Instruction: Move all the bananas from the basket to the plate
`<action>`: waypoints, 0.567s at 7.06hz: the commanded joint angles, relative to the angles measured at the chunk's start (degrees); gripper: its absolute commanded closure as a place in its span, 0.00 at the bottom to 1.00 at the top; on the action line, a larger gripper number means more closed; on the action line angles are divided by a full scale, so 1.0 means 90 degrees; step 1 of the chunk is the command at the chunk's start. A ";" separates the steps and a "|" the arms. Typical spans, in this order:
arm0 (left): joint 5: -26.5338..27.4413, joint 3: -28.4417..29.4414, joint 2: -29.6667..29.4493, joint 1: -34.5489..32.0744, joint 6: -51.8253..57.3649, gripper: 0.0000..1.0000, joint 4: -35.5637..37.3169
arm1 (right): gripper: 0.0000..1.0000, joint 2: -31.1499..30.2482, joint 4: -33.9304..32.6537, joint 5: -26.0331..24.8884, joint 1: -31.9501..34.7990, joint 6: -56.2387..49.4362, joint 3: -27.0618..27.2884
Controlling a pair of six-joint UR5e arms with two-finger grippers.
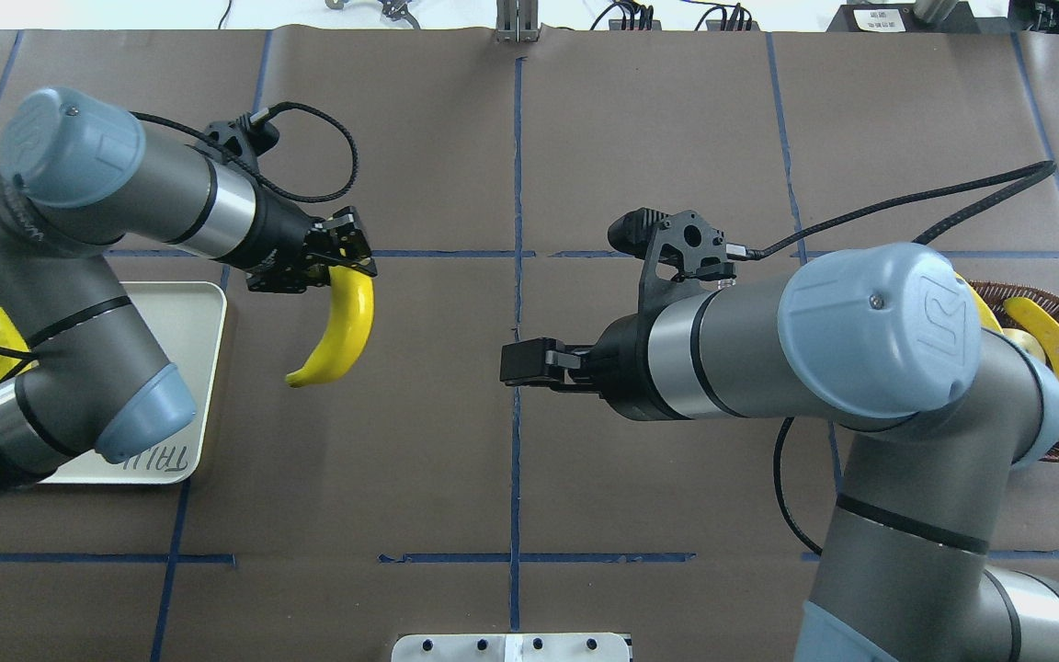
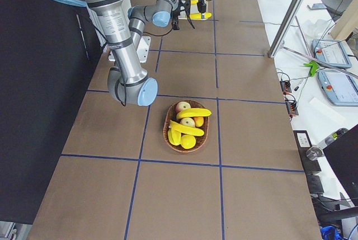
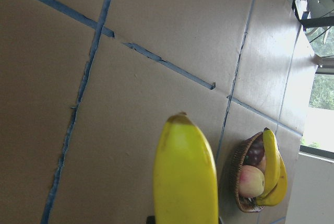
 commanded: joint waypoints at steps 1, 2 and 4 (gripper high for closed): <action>0.0326 -0.0165 0.1390 -0.0107 0.0712 1.00 0.0110 | 0.00 -0.0060 -0.0747 0.0399 0.0683 -0.0129 0.0066; 0.0328 -0.0155 0.1861 -0.0136 0.0840 1.00 -0.0065 | 0.00 -0.0361 -0.0827 0.0856 0.1113 -0.0662 0.0076; 0.0357 -0.0097 0.2333 -0.0331 0.0929 1.00 -0.0028 | 0.00 -0.0870 -0.0827 0.1125 0.1701 -0.1902 -0.0002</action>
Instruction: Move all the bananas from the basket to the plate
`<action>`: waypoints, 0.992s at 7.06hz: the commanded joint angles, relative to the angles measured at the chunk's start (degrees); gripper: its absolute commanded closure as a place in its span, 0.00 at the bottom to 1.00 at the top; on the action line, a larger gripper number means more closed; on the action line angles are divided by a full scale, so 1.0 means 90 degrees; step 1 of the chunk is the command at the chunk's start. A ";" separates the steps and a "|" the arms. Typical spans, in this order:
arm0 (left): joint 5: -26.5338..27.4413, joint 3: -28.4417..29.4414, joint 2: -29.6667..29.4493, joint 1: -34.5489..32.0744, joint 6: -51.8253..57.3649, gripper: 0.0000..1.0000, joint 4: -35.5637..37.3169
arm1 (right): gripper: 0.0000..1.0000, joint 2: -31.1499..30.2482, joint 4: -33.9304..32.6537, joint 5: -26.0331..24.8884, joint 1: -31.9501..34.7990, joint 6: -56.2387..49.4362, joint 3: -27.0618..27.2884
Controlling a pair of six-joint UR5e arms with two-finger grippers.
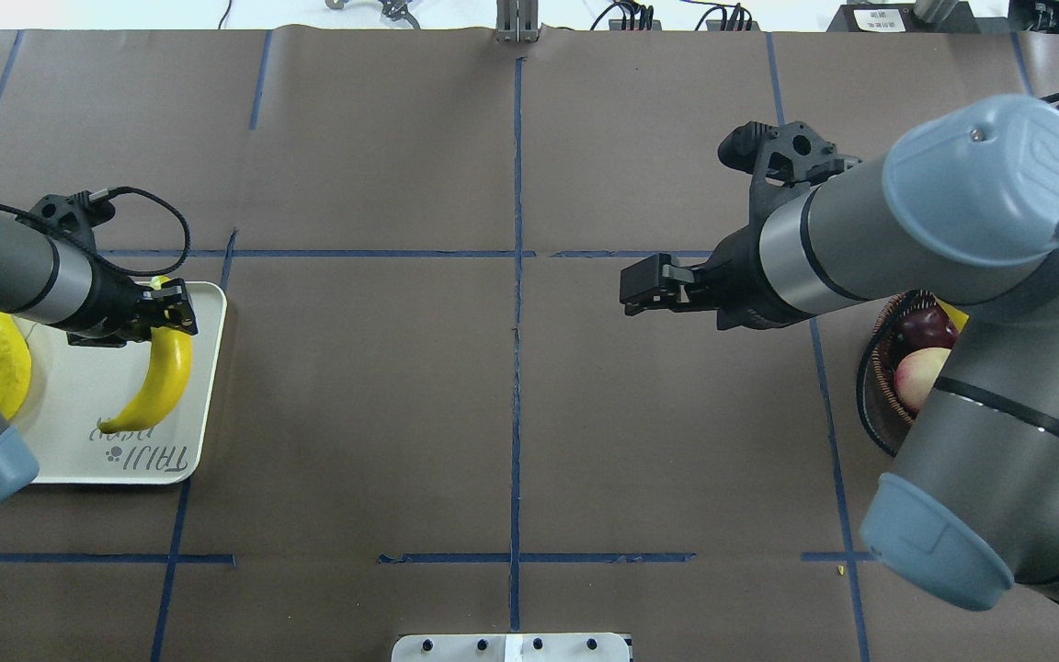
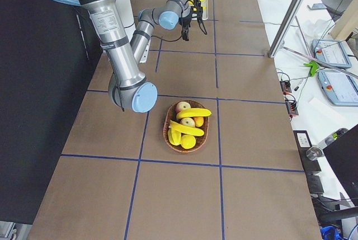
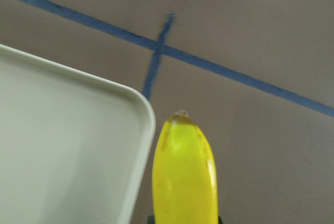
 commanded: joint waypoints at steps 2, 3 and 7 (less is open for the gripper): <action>0.0086 0.0112 0.0809 -0.0429 0.1178 1.00 -0.0021 | 0.00 -0.0604 -0.0018 0.0166 0.0595 -0.1232 -0.0165; 0.0347 0.0209 0.0812 -0.0441 0.1310 1.00 -0.0021 | 0.00 -0.0673 -0.0018 0.0224 0.0693 -0.1351 -0.0166; 0.1059 0.0571 0.0831 -0.0421 0.1311 0.01 -0.0069 | 0.00 -0.1082 0.0050 0.0380 0.0908 -0.1711 -0.0156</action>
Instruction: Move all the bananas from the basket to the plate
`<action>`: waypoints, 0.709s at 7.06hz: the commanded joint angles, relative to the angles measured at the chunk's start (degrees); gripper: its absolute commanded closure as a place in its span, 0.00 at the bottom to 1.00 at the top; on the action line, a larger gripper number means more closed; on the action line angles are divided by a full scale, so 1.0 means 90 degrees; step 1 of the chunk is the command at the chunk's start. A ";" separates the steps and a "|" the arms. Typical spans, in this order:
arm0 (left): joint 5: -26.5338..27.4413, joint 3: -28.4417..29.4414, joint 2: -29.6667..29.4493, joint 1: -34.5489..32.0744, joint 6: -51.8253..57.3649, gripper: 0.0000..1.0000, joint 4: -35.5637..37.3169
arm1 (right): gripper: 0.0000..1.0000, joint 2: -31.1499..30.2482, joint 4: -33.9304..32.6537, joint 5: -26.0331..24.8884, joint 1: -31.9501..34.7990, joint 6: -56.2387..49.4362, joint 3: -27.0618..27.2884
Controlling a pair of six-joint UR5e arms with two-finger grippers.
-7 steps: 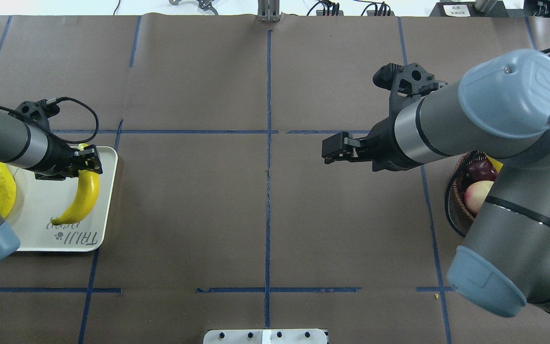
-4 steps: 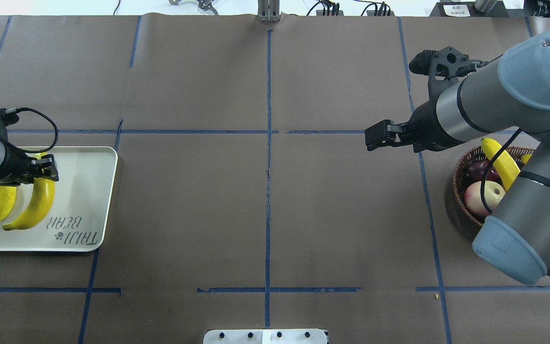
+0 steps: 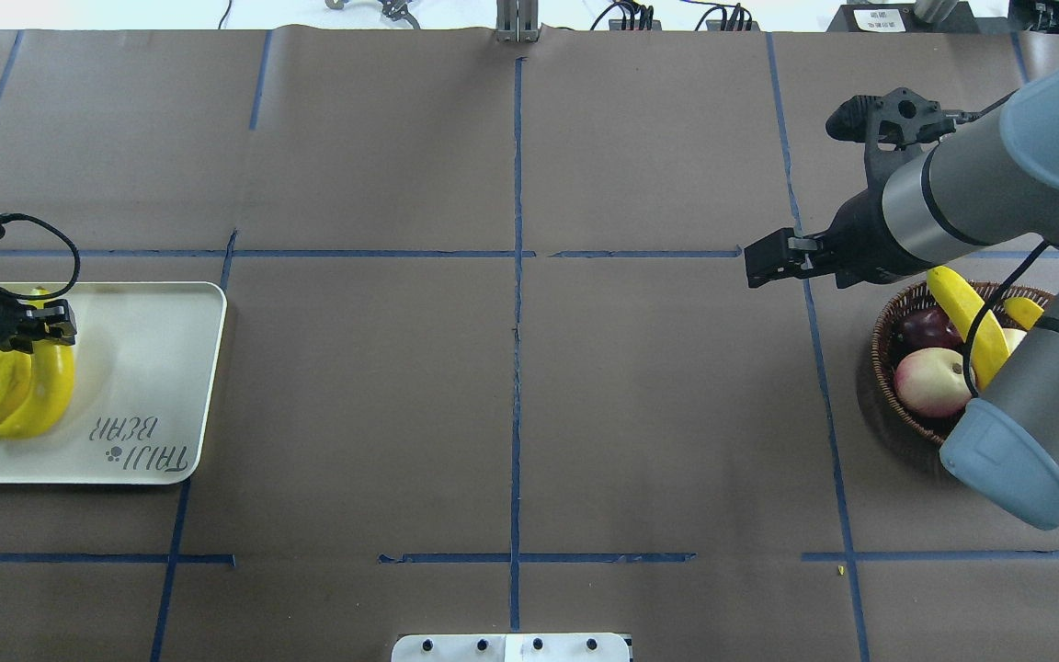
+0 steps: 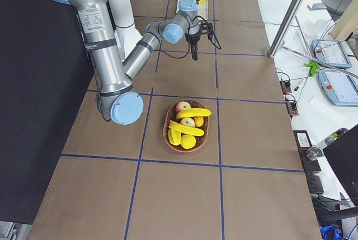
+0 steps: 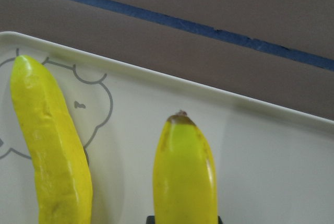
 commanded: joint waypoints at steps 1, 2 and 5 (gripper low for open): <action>0.0422 0.0078 -0.0079 0.0029 -0.0019 0.00 -0.0042 | 0.00 -0.0242 0.0026 0.0147 0.0196 -0.0252 -0.0002; 0.0365 -0.0067 -0.0109 0.0029 -0.0077 0.00 -0.0062 | 0.00 -0.0349 0.0026 0.0303 0.0342 -0.0416 -0.0002; -0.0256 -0.0722 -0.0362 0.0049 -0.0329 0.00 -0.0257 | 0.00 -0.1343 0.0026 0.0684 0.1122 -0.1791 0.0008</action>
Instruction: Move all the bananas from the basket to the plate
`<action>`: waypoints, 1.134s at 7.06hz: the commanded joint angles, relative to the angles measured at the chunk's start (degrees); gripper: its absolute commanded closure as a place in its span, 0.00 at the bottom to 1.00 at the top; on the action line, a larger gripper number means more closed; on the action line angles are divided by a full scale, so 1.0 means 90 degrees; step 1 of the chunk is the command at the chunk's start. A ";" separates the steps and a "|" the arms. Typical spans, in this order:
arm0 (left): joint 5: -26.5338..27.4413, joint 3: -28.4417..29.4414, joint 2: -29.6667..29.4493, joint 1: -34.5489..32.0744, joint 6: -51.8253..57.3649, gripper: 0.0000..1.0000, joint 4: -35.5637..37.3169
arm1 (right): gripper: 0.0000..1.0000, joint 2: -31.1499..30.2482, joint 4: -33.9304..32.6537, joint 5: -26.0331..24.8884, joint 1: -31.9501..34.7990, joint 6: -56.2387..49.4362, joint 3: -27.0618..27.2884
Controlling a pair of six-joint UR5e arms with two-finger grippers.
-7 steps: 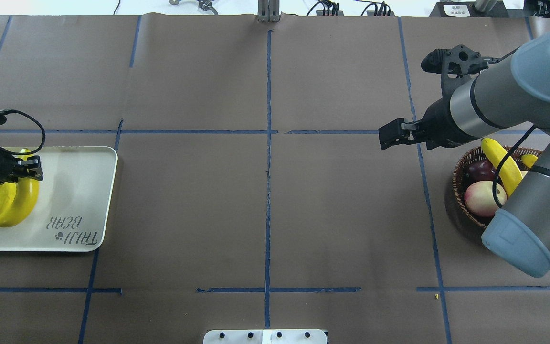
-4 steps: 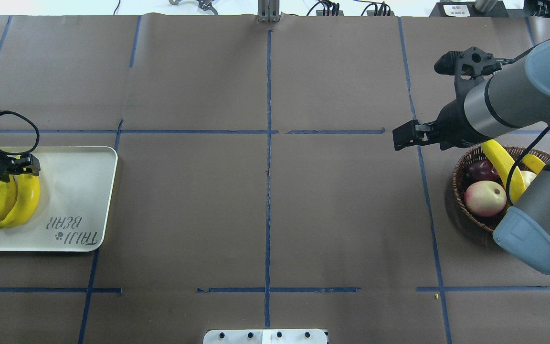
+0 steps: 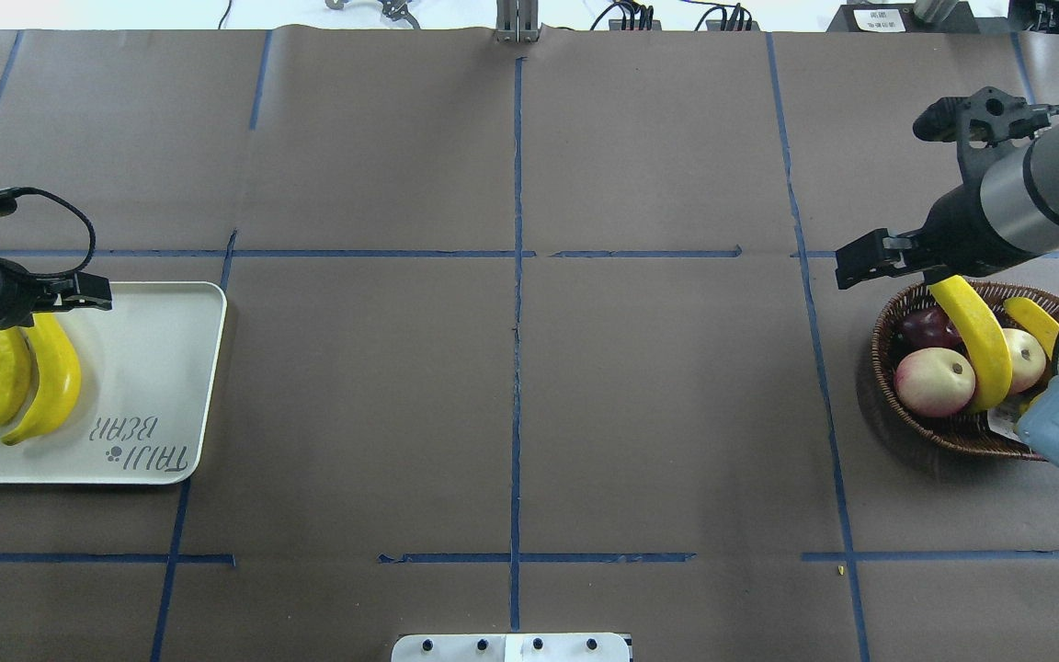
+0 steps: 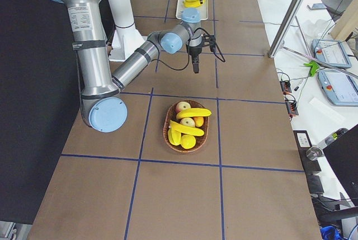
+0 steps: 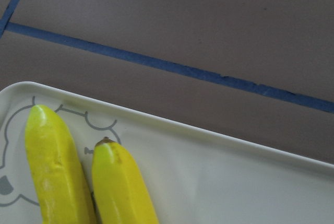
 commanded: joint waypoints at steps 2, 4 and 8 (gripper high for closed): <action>-0.0477 -0.0227 -0.0486 0.0016 -0.0598 0.00 -0.0017 | 0.00 -0.1257 0.0010 0.0251 0.0647 -0.1572 -0.0014; -0.0516 -0.0246 -0.0673 0.0026 -0.0882 0.00 -0.0007 | 0.00 -0.1630 0.0097 0.0396 0.0939 -0.1871 -0.0092; -0.0497 -0.0256 -0.0868 0.0152 -0.1368 0.00 0.0003 | 0.00 -0.2578 0.1569 0.1374 0.1702 -0.0853 -0.0921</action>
